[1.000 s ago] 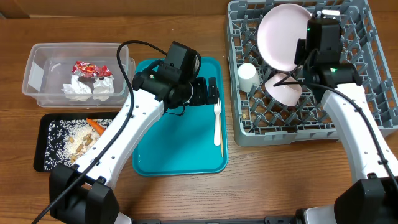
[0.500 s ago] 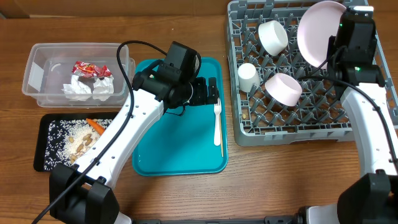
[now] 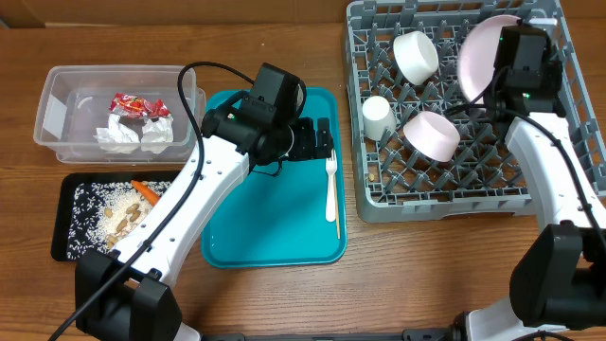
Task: Sort waste into correct bins and load items into the dishwasher
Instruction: 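Lower the white plate upright into the rack's back right slots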
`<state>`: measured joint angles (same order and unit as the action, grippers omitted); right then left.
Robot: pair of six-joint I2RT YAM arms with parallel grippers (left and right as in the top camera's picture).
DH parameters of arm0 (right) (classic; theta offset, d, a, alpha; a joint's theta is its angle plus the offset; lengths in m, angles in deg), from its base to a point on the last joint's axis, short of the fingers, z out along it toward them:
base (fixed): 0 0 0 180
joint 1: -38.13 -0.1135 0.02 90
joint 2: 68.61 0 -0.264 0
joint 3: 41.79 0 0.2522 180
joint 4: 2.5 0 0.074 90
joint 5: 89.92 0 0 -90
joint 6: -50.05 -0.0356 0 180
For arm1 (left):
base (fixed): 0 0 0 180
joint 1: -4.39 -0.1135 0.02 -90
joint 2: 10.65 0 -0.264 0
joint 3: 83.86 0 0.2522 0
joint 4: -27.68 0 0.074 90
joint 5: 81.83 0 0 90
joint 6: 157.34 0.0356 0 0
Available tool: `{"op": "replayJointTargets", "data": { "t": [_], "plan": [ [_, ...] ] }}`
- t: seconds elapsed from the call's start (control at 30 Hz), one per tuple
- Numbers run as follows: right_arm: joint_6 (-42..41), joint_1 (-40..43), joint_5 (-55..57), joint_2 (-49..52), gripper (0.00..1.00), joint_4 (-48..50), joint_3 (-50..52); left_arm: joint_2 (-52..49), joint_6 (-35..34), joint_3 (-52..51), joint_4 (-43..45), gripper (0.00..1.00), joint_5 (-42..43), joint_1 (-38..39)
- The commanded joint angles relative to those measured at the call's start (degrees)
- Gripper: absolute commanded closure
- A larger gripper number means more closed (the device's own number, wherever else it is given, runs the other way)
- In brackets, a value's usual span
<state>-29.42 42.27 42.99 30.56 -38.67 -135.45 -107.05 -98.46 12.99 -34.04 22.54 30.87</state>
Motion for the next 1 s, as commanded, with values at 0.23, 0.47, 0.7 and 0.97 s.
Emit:
{"op": "replayJointTargets", "data": {
  "t": [0.23,0.47,0.7,0.97],
  "plan": [
    [-4.2,0.0,0.7,0.3,0.96,-2.9,0.1,1.0,0.7,1.3,0.2,0.0,0.1,-0.3],
    [-6.3,-0.3,-4.8,0.3,0.96,-5.7,0.1,1.0,0.7,1.3,0.2,0.0,0.0,-0.3],
    [-6.3,-2.3,-8.3,0.3,0.96,-6.5,0.1,1.0,0.7,1.3,0.2,0.0,0.0,-0.3],
    [-6.3,-4.9,-17.8,0.3,0.96,-8.2,0.1,1.0,0.7,1.3,0.2,0.0,0.1,-0.3]
  ]
}}
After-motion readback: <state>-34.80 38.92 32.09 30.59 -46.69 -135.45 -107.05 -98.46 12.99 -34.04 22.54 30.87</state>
